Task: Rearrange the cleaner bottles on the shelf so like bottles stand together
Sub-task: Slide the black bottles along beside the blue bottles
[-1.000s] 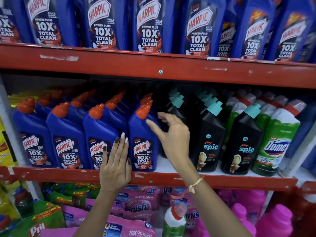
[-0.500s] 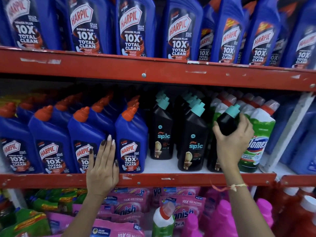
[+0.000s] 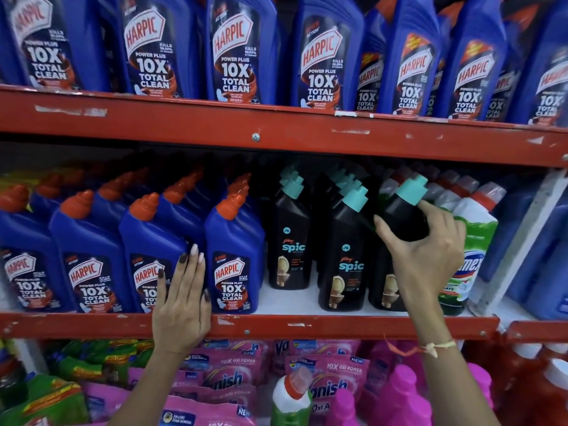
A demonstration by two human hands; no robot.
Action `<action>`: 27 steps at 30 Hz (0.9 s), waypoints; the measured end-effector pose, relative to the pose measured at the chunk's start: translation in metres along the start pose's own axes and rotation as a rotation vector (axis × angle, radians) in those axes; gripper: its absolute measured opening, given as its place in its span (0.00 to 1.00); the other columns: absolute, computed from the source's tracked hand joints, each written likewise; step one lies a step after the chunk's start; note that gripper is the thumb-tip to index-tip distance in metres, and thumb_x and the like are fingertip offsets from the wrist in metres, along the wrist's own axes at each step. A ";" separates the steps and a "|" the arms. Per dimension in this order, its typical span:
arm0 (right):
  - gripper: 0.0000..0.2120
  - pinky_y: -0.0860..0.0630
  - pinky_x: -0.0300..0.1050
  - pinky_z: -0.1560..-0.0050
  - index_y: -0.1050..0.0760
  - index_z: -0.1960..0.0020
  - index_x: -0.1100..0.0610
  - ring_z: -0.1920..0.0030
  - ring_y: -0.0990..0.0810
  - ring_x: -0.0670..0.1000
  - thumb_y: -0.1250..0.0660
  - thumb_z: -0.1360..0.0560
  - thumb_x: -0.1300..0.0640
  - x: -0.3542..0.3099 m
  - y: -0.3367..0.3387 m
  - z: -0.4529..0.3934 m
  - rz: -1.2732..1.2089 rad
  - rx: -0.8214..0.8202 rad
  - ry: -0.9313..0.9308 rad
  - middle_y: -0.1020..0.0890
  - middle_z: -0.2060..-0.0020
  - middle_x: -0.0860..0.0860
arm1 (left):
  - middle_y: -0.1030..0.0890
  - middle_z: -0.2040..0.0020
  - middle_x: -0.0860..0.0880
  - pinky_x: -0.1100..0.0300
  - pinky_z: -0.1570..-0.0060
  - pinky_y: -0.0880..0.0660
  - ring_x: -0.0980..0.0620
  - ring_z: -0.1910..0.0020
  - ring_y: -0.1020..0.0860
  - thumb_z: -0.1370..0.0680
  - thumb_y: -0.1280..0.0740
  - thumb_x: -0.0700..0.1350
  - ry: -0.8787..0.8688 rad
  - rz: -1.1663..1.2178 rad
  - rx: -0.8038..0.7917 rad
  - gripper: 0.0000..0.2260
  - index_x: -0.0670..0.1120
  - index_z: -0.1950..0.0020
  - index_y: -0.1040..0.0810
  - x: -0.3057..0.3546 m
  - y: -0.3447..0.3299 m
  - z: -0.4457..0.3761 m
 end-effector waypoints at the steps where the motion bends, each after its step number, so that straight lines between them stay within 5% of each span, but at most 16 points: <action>1: 0.28 0.31 0.45 0.50 0.21 0.44 0.61 0.49 0.23 0.58 0.22 0.35 0.44 -0.010 0.003 -0.002 -0.018 0.013 0.010 0.16 0.51 0.57 | 0.47 0.17 0.47 0.46 0.20 0.53 0.50 0.18 0.48 0.17 0.50 0.45 0.000 0.002 0.002 0.26 0.39 0.20 0.43 0.000 0.000 0.000; 12: 0.27 0.27 0.45 0.51 0.20 0.49 0.58 0.52 0.24 0.54 0.21 0.38 0.42 -0.105 -0.021 0.031 -0.302 -0.087 -0.032 0.18 0.56 0.52 | 0.47 0.17 0.47 0.47 0.20 0.54 0.50 0.18 0.47 0.19 0.47 0.44 0.019 0.011 -0.005 0.26 0.39 0.21 0.41 0.000 0.002 -0.001; 17: 0.26 0.37 0.32 0.53 0.22 0.49 0.59 0.50 0.25 0.51 0.20 0.38 0.44 -0.107 -0.053 0.052 -0.307 -0.170 -0.040 0.20 0.55 0.51 | 0.47 0.17 0.48 0.48 0.20 0.53 0.50 0.18 0.47 0.19 0.48 0.44 0.009 0.011 0.008 0.27 0.39 0.20 0.42 0.001 0.001 -0.002; 27: 0.27 0.31 0.38 0.56 0.23 0.47 0.57 0.48 0.25 0.51 0.22 0.37 0.40 -0.097 -0.080 0.072 -0.230 -0.264 -0.044 0.20 0.53 0.50 | 0.48 0.17 0.48 0.47 0.20 0.53 0.50 0.18 0.48 0.16 0.52 0.47 -0.004 0.022 0.008 0.25 0.42 0.18 0.46 -0.001 0.000 -0.001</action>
Point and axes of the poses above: each hand's wrist, its own z-axis away from the middle knuckle, its own y-axis out of the back of the hand, x = y × z, the point moved 1 cm from there along -z, towards the middle knuckle
